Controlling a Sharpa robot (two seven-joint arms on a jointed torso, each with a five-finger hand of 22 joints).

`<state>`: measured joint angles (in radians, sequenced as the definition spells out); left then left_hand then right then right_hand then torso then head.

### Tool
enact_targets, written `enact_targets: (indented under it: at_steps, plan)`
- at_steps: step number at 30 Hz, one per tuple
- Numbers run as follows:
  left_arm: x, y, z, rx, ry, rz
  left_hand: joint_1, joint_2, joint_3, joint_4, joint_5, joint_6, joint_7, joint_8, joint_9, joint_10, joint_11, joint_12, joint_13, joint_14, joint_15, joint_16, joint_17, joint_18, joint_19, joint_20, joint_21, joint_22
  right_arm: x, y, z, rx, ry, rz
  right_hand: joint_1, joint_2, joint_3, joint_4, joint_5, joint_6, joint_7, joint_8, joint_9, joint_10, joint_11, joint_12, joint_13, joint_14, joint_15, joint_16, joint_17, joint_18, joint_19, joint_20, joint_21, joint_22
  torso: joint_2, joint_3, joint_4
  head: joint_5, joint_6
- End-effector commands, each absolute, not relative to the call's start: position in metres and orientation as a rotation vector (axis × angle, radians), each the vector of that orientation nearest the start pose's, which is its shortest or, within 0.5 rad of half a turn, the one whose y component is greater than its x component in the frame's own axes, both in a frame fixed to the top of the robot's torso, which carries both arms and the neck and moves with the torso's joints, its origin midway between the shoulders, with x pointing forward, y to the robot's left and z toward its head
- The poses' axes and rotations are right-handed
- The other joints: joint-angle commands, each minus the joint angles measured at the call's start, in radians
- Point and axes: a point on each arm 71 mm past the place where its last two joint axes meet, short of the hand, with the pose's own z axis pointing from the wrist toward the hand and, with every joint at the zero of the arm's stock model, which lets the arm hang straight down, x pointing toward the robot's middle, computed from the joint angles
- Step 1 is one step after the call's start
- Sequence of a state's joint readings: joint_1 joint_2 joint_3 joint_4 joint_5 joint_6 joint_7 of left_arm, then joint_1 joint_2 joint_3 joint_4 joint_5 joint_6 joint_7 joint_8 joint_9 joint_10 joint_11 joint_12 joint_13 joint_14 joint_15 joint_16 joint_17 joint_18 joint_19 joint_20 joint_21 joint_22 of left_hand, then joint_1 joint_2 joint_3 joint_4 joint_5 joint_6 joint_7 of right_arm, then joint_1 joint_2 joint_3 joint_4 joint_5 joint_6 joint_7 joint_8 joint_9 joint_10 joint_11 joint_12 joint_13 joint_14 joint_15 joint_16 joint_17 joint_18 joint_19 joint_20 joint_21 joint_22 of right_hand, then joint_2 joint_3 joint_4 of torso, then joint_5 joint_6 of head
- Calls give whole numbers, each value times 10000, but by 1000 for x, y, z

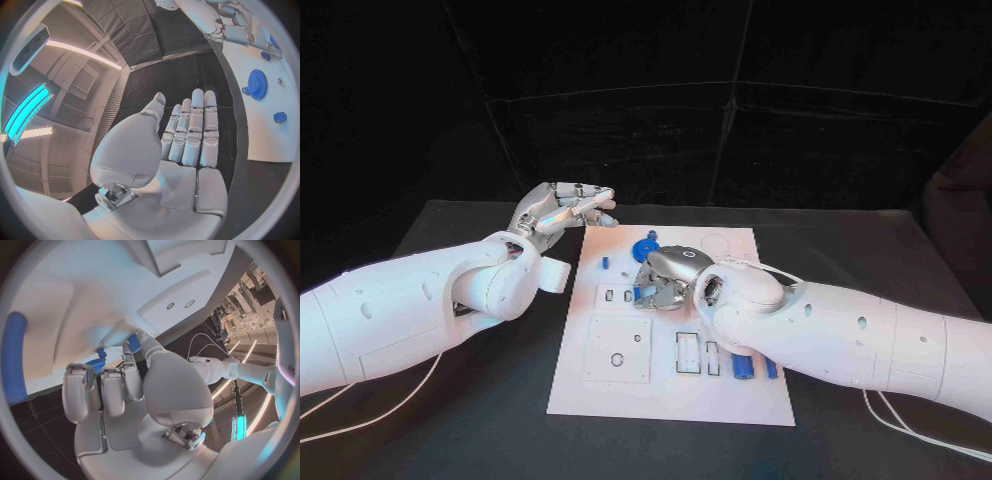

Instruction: Assemble the parts on the task board

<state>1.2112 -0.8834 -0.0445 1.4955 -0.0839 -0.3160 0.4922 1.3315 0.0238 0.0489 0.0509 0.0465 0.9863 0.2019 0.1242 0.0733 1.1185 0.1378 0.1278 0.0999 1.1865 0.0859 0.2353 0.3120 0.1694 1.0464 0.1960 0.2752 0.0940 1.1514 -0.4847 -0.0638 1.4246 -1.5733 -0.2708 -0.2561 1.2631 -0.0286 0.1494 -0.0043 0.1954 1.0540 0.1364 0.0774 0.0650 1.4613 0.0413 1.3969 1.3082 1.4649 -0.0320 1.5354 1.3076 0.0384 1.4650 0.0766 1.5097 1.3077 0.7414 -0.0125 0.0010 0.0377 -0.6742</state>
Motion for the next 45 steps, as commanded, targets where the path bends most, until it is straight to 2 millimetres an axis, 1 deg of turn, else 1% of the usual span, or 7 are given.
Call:
enact_targets:
  at_steps: [1, 21, 28, 34, 38, 42, 45]
  plan:
    - [495, 237, -166, -9675, 13184, -15337, 30, 67, -2, -55, 34, 95, 1, -51, -12, 62, 20, -48, 14, -68, 1, -37, 17, 141, 20, 16, -33, -12, 469, -48, -218, -3211, 17321, 6956, -67, -111, -37, 63, -43, -83, 18, -66, 11, -4, 107, -53, 1196, 885, 100, -49, 1869, -57, 279, 76, -17, 1102, -1, -3, -1, 6, -6]
    - [496, 239, -167, -9740, 13263, -15239, 39, 82, 0, -125, 34, 172, -40, -53, -2, 158, -18, -65, 26, 49, -43, -17, 113, 153, 122, -15, -18, -15, 452, -57, -196, -2021, 15025, 8604, -461, -854, -1321, 1060, 100, -1517, 360, -62, 38, -504, 439, -634, 677, 884, 395, -39, 1910, -43, 255, 364, -50, 1050, -21, 6, -20, 20, 44]
    - [495, 238, -172, -9146, 14408, -14623, -146, 42, -89, -158, 92, 702, -458, 53, 67, 1370, -567, 275, 258, 2282, -726, 1436, 1196, 172, 1796, -681, 1000, 455, 441, -90, -176, -1478, 14880, 10008, 17, -598, -1416, 1140, 293, -1256, 283, 155, 109, -446, 377, -523, 726, 868, 356, -77, 1850, -39, 249, 349, -57, 1039, -25, 16, -14, 22, 144]
    - [490, 234, -187, -7922, 17676, -12389, -751, -46, -434, 140, 211, 1458, -1140, 501, 468, 2647, -1223, 1860, 1611, 3556, -1400, 10305, 9369, -35, 3415, -1435, 3569, 2391, 462, -139, -148, 420, 16041, 10703, 365, -335, -1385, 992, 432, -1078, 212, 289, 131, -587, 306, -705, 560, 775, 290, -285, 1511, 23, 94, 288, -196, 745, -177, 36, 9, 27, 131]
    - [487, 229, -193, -6490, 20089, -10423, -954, 214, -606, 306, 154, 1287, -1217, 1078, 1139, 1715, -1378, 3810, 3670, 3474, -1407, 11975, 11148, -521, 3537, -1516, 7066, 6324, 475, -172, -135, 1255, 16212, 10446, 382, -299, -1406, 982, 445, -1038, 198, 323, 136, -576, 293, -690, 568, 754, 278, -335, 1433, 35, 64, 275, -225, 688, -291, 44, 20, 57, 82]
    - [487, 224, -193, -5045, 21387, -8593, -1538, 229, -975, 744, 60, 1255, -1241, 1390, 1414, 1669, -1344, 4625, 4390, 3630, -1491, 12549, 11744, -685, 3845, -1582, 8517, 8178, 484, -192, -129, 1701, 16258, 10140, 382, -274, -1424, 983, 458, -1008, 188, 348, 140, -554, 283, -663, 588, 751, 269, -346, 1418, 36, 63, 266, -229, 684, -389, 65, 15, 102, 15]
    - [489, 220, -191, -4137, 21849, -7227, -1710, 389, -1305, 1111, 90, 1038, -1351, 2002, 1945, 1459, -1405, 6338, 6060, 3721, -1560, 12911, 12119, -859, 3991, -1604, 9736, 9738, 487, -202, -128, 1881, 16467, 9937, 394, -286, -1454, 967, 471, -1001, 181, 360, 139, -585, 276, -709, 546, 716, 260, -428, 1285, 69, -19, 258, -302, 524, -443, 109, 8, 161, -67]
